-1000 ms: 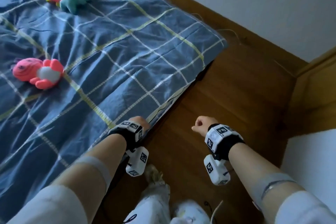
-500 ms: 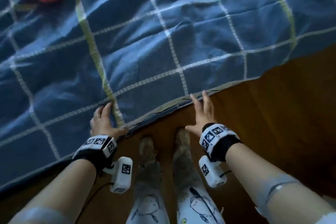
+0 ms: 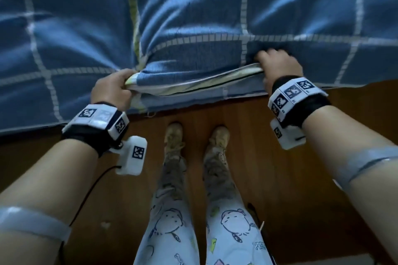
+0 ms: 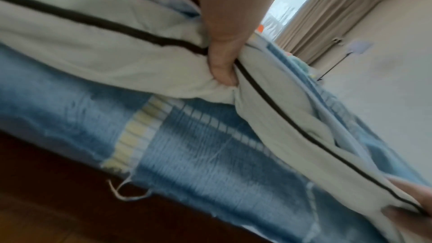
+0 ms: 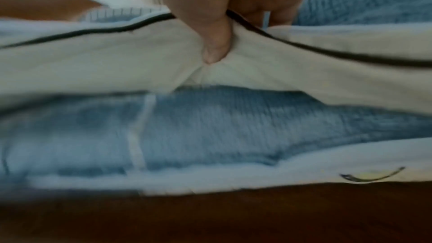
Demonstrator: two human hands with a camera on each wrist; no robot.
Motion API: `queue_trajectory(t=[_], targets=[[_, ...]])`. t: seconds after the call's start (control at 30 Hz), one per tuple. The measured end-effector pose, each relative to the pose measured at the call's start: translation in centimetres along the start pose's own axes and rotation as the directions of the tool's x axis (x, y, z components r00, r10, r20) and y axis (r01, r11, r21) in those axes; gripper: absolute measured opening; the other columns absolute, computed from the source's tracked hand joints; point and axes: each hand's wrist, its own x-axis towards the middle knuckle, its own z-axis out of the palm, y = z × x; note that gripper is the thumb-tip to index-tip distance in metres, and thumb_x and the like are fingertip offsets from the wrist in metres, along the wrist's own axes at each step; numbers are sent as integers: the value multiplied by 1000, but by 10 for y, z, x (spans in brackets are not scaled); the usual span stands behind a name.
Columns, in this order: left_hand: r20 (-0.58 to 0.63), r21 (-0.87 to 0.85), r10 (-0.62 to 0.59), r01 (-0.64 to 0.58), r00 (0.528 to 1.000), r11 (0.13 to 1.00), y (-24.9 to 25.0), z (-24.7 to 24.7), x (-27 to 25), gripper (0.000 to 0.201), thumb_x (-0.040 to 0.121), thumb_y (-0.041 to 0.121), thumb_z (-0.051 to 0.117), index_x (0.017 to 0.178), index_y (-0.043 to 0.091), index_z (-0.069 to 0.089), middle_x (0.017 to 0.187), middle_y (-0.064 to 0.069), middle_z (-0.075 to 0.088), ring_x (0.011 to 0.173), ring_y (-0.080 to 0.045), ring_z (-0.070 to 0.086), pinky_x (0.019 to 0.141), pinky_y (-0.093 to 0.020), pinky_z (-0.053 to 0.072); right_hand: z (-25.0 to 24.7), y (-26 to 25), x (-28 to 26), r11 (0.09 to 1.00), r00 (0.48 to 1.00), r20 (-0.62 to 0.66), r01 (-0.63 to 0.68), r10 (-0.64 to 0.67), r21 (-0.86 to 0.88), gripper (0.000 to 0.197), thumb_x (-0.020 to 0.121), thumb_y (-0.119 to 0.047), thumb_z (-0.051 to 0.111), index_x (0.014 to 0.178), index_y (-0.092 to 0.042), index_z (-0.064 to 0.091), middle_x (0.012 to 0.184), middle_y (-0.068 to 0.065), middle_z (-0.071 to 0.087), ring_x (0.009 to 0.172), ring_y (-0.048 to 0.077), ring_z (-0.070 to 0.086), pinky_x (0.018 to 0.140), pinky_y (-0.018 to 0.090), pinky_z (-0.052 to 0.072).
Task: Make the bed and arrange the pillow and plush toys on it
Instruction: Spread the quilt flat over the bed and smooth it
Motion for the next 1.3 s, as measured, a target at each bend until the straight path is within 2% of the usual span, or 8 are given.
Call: queue_trajectory(t=[0.17,0.27,0.53,0.8,0.9,1.0,1.17,1.3], targets=[[-92,-184,17,-34,996,982,-2,-10,-45,40,73,2,68,111,14,68,104,-13,71,99,-23,63,82,-27,45,-10,12,-48,981,1000,12,7,-10,196,40,81,7,46,115,-11,58,120,13,58,117,31,49,96,37,39],[-22,-192,-44,39,999,981,-4,17,-53,43,71,1,69,111,17,68,108,-13,71,104,-29,63,91,-36,50,13,18,-66,987,998,36,-63,58,150,40,83,7,46,116,-12,58,119,11,59,116,30,49,99,39,37],[200,-52,-83,95,976,994,-5,48,-34,52,69,4,73,117,12,53,121,-10,55,110,-29,54,83,-31,42,33,11,-48,955,972,143,-211,184,207,37,84,6,45,114,-10,57,120,14,55,116,34,47,96,41,40],[490,-202,-50,168,871,965,-2,51,-75,24,74,12,74,79,23,54,74,7,54,81,-16,55,69,-24,45,55,-7,-104,736,874,354,-476,333,482,30,87,-12,56,117,-16,57,122,9,60,109,27,58,87,30,47],[585,-130,22,67,811,989,27,49,-82,23,75,14,72,68,25,53,68,7,55,75,-15,55,68,-26,49,49,-10,-123,651,849,381,-526,366,547,19,86,-14,59,105,-16,62,112,6,65,101,23,61,80,24,44],[680,-16,145,-183,719,983,79,47,-94,21,79,20,68,69,25,50,71,8,53,72,-12,51,62,-27,45,33,-4,-147,584,831,393,-556,394,591,12,84,-19,64,96,-18,63,97,0,61,91,20,58,74,22,40],[770,100,302,-574,562,813,189,43,-129,25,81,23,64,66,24,45,68,8,44,67,-13,46,53,-22,34,-6,42,-203,483,799,447,-600,402,638,14,79,-18,71,85,-19,59,90,-1,60,82,17,56,70,24,40],[798,198,353,-765,489,613,283,41,-188,22,86,31,57,69,23,45,73,3,45,66,-14,45,53,-22,34,-44,103,-271,366,756,401,-619,517,695,10,82,-22,68,81,-19,58,87,-1,60,80,17,56,69,27,43]])
